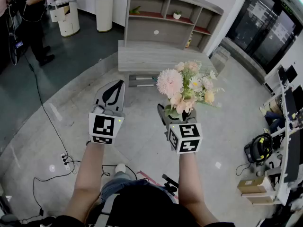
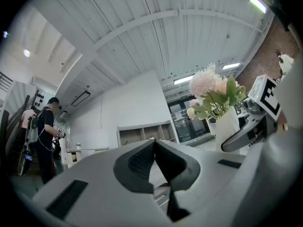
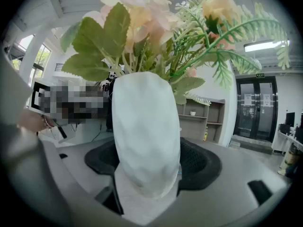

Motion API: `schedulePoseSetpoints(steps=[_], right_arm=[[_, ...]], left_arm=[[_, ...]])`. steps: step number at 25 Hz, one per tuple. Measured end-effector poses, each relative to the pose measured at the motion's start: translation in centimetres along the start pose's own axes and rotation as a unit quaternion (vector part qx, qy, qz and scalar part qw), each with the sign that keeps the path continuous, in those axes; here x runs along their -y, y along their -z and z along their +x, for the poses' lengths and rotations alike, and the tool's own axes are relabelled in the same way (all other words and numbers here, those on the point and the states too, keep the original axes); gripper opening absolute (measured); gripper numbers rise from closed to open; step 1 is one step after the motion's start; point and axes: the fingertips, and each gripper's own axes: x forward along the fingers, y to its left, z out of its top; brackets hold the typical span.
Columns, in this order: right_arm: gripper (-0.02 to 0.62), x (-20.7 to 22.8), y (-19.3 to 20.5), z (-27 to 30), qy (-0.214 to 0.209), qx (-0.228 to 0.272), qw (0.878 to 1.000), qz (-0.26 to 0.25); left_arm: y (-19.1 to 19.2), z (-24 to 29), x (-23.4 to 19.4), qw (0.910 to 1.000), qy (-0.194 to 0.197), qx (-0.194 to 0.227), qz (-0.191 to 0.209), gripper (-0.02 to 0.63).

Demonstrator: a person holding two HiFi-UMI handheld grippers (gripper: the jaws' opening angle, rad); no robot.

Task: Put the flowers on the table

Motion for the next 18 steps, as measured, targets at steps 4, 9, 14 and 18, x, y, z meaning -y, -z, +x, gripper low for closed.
schedulePoseSetpoints(steps=[4,9,14,18], right_arm=[[0.376,0.2,-0.2,2.4,0.005,-0.002,1.0,0.005],[0.376,-0.3,-0.5,5.9,0.02,-0.007,1.0,0.002],[0.376,-0.8,-1.2,9.0,0.031,-0.006,0.999,0.011],[0.376,-1.0,-1.2,10.2,0.037,-0.007,0.999,0.016]], left_arm=[[1.1,1.6,-1.7,1.0,0.004,0.0,-0.002,0.011],[2.4,3.6,-4.7,0.9999,0.012,0.004,-0.003,0.011],[3.9,5.3,-7.9,0.9996,0.027,-0.001,0.006,0.011],[4.7,6.1,-9.9,0.9997,0.025,0.002,0.005,0.011]])
